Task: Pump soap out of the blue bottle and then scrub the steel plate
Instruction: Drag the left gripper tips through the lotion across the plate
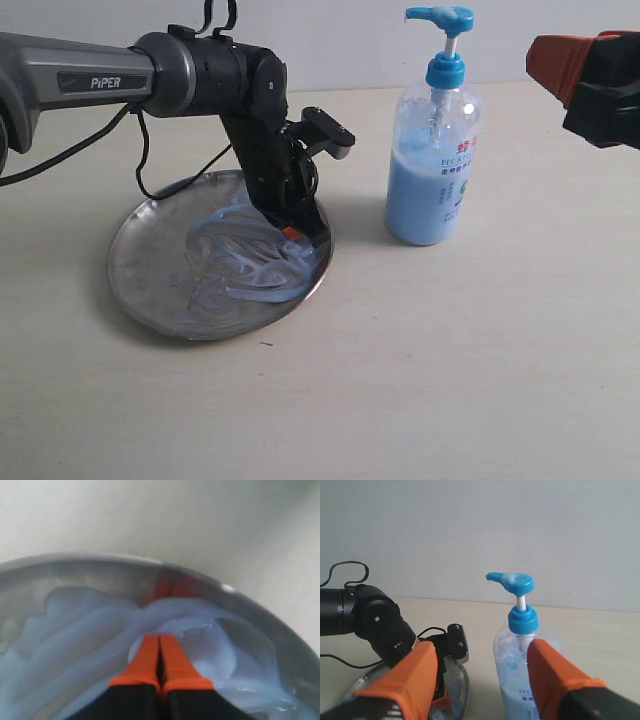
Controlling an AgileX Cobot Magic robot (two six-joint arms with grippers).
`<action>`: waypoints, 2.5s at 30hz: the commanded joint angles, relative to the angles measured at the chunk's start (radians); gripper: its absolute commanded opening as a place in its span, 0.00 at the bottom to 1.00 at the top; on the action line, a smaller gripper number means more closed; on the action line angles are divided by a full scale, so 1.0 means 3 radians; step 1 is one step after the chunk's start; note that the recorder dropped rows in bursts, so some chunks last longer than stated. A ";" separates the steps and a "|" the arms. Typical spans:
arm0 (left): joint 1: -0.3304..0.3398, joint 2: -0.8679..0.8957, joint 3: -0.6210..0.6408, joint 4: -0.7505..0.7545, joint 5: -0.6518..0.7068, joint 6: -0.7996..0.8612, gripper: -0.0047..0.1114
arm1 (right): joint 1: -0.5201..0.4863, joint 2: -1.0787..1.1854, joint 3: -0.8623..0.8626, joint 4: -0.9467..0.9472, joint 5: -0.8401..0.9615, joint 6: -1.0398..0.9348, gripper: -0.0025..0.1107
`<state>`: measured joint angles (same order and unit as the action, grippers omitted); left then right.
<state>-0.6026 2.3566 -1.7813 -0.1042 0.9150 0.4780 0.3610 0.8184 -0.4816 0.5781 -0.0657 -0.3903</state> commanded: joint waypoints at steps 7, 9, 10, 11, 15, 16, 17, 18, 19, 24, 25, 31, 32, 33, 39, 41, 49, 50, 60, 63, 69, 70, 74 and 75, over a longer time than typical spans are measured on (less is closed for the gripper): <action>0.0158 0.0057 0.0038 0.0117 0.0344 -0.0104 0.04 | 0.0001 -0.0014 0.0019 -0.0004 -0.0029 -0.0029 0.50; 0.0152 0.0014 0.0038 0.0117 0.0393 -0.0121 0.04 | 0.0001 -0.0014 0.0019 -0.0004 -0.0035 -0.0029 0.50; 0.0146 -0.0007 0.0038 0.0096 0.0413 -0.0121 0.04 | 0.0001 -0.0014 0.0019 -0.0004 -0.0035 -0.0029 0.50; 0.0145 -0.0034 0.0038 0.0059 0.0433 -0.0123 0.04 | 0.0001 -0.0014 0.0019 -0.0004 -0.0035 -0.0029 0.50; 0.0112 -0.0109 0.0038 -0.0050 0.0549 -0.0185 0.04 | 0.0001 -0.0014 0.0019 -0.0004 -0.0035 -0.0029 0.50; 0.0099 -0.0115 0.0038 -0.0066 0.0572 -0.0185 0.04 | 0.0001 -0.0014 0.0019 -0.0004 -0.0035 -0.0029 0.50; 0.0083 -0.0122 0.0038 -0.0094 0.0588 -0.0185 0.04 | 0.0001 -0.0014 0.0019 -0.0004 -0.0035 -0.0029 0.50; 0.0059 -0.0122 0.0038 -0.0103 0.0588 -0.0185 0.04 | 0.0001 -0.0014 0.0019 -0.0004 -0.0035 -0.0029 0.50; 0.0040 -0.0122 0.0038 -0.0117 0.0588 -0.0185 0.04 | 0.0001 -0.0014 0.0019 -0.0004 -0.0035 -0.0029 0.50; -0.0087 -0.0122 0.0038 -0.0124 0.0588 -0.0185 0.04 | 0.0001 -0.0014 0.0019 -0.0004 -0.0035 -0.0029 0.50; -0.0100 -0.0122 0.0038 -0.0129 0.0588 -0.0185 0.04 | 0.0001 -0.0014 0.0019 -0.0004 -0.0035 -0.0029 0.50; -0.0122 -0.0122 0.0038 -0.0118 0.0328 -0.0172 0.04 | 0.0001 -0.0014 0.0019 -0.0004 -0.0035 -0.0022 0.50; -0.0100 -0.0102 0.0038 -0.0076 0.0273 -0.0172 0.04 | 0.0001 -0.0014 0.0019 -0.0004 -0.0035 -0.0022 0.50; -0.0085 -0.0096 0.0038 -0.0074 0.0265 -0.0172 0.04 | 0.0001 -0.0014 0.0019 -0.0004 -0.0035 -0.0022 0.50; 0.0050 -0.0059 0.0038 0.0026 0.0089 -0.0172 0.04 | 0.0001 -0.0014 0.0019 -0.0004 -0.0035 -0.0022 0.50; 0.0148 -0.0059 0.0038 0.0104 0.0089 -0.0215 0.04 | 0.0001 -0.0014 0.0019 -0.0004 -0.0028 -0.0016 0.50; 0.0470 -0.0059 0.0038 0.0123 0.0379 -0.0224 0.04 | 0.0001 -0.0014 0.0019 -0.0004 -0.0015 -0.0016 0.50; 0.0484 -0.0059 0.0038 0.0123 0.0435 -0.0224 0.04 | 0.0001 -0.0014 0.0019 -0.0004 -0.0015 -0.0016 0.50; 0.0379 -0.0065 0.0248 -0.0110 0.0611 -0.0181 0.04 | 0.0001 -0.0014 0.0019 -0.0004 -0.0015 -0.0016 0.50; 0.0266 -0.0065 0.0340 -0.0207 0.0611 -0.0139 0.04 | 0.0001 -0.0014 0.0019 -0.0004 -0.0015 -0.0016 0.50; 0.0026 -0.0065 0.0371 -0.0253 0.0566 -0.0123 0.04 | 0.0001 -0.0023 0.0019 -0.0004 -0.0016 -0.0016 0.50; -0.0004 -0.0065 0.0371 -0.0253 0.0540 -0.0123 0.04 | 0.0001 -0.0046 0.0019 -0.0004 -0.0016 -0.0016 0.50; -0.0056 -0.0065 0.0357 -0.0261 0.0434 -0.0123 0.04 | 0.0001 -0.0086 0.0019 -0.0004 -0.0011 -0.0016 0.50; -0.0056 -0.0065 0.0348 -0.0274 0.0410 -0.0123 0.04 | 0.0001 -0.0094 0.0019 -0.0004 -0.0014 -0.0016 0.50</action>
<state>-0.6096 2.3094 -1.6901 -0.1756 1.0751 0.4357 0.3610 0.8027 -0.4816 0.5781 -0.0657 -0.3903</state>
